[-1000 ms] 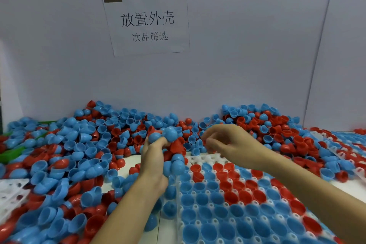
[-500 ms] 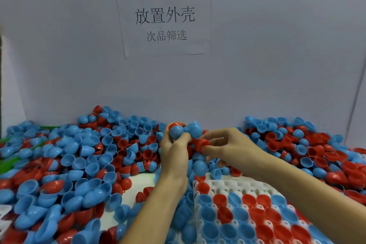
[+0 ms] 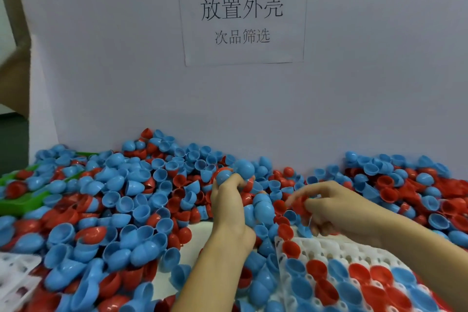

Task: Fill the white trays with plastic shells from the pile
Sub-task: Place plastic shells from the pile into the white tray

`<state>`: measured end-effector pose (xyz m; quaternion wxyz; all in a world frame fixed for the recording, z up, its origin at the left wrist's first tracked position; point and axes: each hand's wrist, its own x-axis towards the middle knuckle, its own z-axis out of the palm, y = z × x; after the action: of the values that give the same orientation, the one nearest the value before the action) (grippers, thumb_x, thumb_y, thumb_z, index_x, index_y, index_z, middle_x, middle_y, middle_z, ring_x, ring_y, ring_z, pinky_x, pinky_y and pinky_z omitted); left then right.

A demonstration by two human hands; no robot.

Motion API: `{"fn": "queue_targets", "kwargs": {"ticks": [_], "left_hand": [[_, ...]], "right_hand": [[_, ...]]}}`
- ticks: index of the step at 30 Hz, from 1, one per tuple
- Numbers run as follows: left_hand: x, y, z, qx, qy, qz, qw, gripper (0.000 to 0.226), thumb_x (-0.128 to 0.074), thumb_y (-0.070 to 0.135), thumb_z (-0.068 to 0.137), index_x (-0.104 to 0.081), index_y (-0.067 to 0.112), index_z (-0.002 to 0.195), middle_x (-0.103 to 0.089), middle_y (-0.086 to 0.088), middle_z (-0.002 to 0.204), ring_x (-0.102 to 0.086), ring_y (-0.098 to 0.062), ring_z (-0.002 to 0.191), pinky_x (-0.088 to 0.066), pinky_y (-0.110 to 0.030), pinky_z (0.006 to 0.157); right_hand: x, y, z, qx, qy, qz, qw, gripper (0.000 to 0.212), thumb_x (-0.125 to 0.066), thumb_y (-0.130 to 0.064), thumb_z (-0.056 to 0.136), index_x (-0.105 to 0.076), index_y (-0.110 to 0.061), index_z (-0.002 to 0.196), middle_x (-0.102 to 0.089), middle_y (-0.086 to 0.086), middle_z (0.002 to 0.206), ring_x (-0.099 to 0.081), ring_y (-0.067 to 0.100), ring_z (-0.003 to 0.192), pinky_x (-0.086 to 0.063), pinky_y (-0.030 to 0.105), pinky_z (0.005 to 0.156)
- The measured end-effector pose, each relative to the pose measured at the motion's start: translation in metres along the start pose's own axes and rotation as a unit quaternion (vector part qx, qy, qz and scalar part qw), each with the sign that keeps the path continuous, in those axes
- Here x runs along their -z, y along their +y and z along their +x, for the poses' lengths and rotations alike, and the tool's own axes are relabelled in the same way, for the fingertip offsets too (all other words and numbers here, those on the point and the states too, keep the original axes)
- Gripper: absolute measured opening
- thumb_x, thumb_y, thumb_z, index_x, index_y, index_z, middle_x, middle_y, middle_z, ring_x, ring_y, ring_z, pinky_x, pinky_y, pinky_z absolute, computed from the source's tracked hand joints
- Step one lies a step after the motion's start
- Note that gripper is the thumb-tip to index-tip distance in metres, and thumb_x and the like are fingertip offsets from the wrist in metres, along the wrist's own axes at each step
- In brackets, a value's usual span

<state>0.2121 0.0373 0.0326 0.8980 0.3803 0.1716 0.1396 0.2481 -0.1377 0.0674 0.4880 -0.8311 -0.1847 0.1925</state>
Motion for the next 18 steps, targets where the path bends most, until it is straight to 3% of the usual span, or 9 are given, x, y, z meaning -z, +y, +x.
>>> {"fn": "queue_targets", "kwargs": {"ticks": [4,6,8,10,11,13,15,16,18], "left_hand": [[0.003,0.002,0.002,-0.003,0.007,0.001,1.000,0.031,-0.060,0.012,0.084,-0.065,0.007,0.113,-0.066,-0.014,0.101,-0.060,-0.024,0.087,-0.051,-0.035,0.066],[0.005,0.002,0.004,0.000,0.010,0.002,1.000,0.030,-0.060,0.013,0.084,-0.065,0.008,0.113,-0.068,-0.012,0.104,-0.063,-0.024,0.090,-0.051,-0.036,0.067],[0.006,0.001,0.006,0.001,0.016,0.002,1.000,0.036,-0.059,0.012,0.084,-0.065,0.005,0.119,-0.069,-0.015,0.111,-0.064,-0.025,0.093,-0.051,-0.036,0.067],[0.008,-0.002,0.008,0.000,0.015,0.005,1.000,0.030,-0.059,0.011,0.084,-0.065,0.007,0.113,-0.066,-0.013,0.106,-0.061,-0.024,0.090,-0.050,-0.035,0.067],[0.008,-0.003,0.009,0.001,0.014,0.009,1.000,0.025,-0.059,0.011,0.084,-0.064,0.009,0.108,-0.064,-0.011,0.103,-0.059,-0.024,0.088,-0.050,-0.035,0.067],[0.010,-0.006,0.010,0.006,0.012,0.020,1.000,0.021,-0.060,0.013,0.083,-0.064,0.009,0.104,-0.064,-0.014,0.102,-0.058,-0.025,0.088,-0.052,-0.037,0.070],[0.010,-0.009,0.011,0.011,0.011,0.029,0.999,0.033,-0.062,0.015,0.083,-0.066,0.003,0.113,-0.068,-0.019,0.112,-0.061,-0.029,0.094,-0.056,-0.046,0.084],[0.010,-0.009,0.011,0.013,0.012,0.031,0.999,0.038,-0.063,0.016,0.083,-0.065,0.003,0.119,-0.069,-0.020,0.116,-0.062,-0.030,0.096,-0.055,-0.051,0.091],[0.011,-0.009,0.010,0.014,0.010,0.028,0.999,0.043,-0.062,0.015,0.083,-0.064,0.003,0.124,-0.068,-0.017,0.111,-0.061,-0.029,0.095,-0.053,-0.053,0.094]], "right_hand": [[0.020,0.003,-0.003,-0.093,-0.081,-0.068,0.990,0.036,-0.043,-0.003,0.102,-0.077,-0.016,0.102,-0.073,0.009,0.079,-0.068,0.017,0.068,-0.053,0.023,0.065],[0.035,0.002,-0.005,-0.126,-0.081,-0.160,0.976,0.032,-0.045,-0.006,0.101,-0.076,-0.013,0.100,-0.072,0.005,0.072,-0.063,0.012,0.058,-0.049,0.020,0.057],[0.047,-0.004,-0.004,-0.160,-0.104,-0.309,0.932,0.029,-0.048,-0.013,0.098,-0.077,-0.013,0.092,-0.063,-0.002,0.061,-0.049,0.009,0.048,-0.039,0.019,0.049],[0.048,-0.015,0.003,-0.156,-0.103,-0.358,0.915,0.027,-0.050,-0.019,0.094,-0.074,-0.012,0.083,-0.059,-0.004,0.060,-0.046,0.010,0.048,-0.037,0.020,0.050],[0.044,-0.022,0.009,-0.108,-0.079,-0.312,0.941,0.022,-0.052,-0.020,0.092,-0.071,-0.014,0.083,-0.062,-0.003,0.063,-0.052,0.010,0.053,-0.043,0.021,0.055],[0.034,-0.039,0.022,0.009,-0.035,0.015,0.999,0.021,-0.057,-0.014,0.091,-0.066,-0.023,0.108,-0.074,0.000,0.094,-0.071,0.018,0.087,-0.057,0.031,0.082],[0.026,-0.057,0.028,0.089,-0.090,0.320,0.939,0.052,-0.048,-0.003,0.093,-0.048,-0.040,0.129,-0.067,0.004,0.126,-0.065,0.034,0.116,-0.055,0.046,0.096],[0.024,-0.063,0.030,0.117,-0.102,0.335,0.929,0.058,-0.043,0.003,0.096,-0.046,-0.043,0.131,-0.066,0.005,0.130,-0.064,0.036,0.118,-0.055,0.047,0.095],[0.019,-0.064,0.031,0.137,-0.060,0.228,0.962,0.055,-0.036,0.009,0.099,-0.051,-0.029,0.136,-0.071,0.006,0.122,-0.069,0.030,0.111,-0.058,0.043,0.093]]}}
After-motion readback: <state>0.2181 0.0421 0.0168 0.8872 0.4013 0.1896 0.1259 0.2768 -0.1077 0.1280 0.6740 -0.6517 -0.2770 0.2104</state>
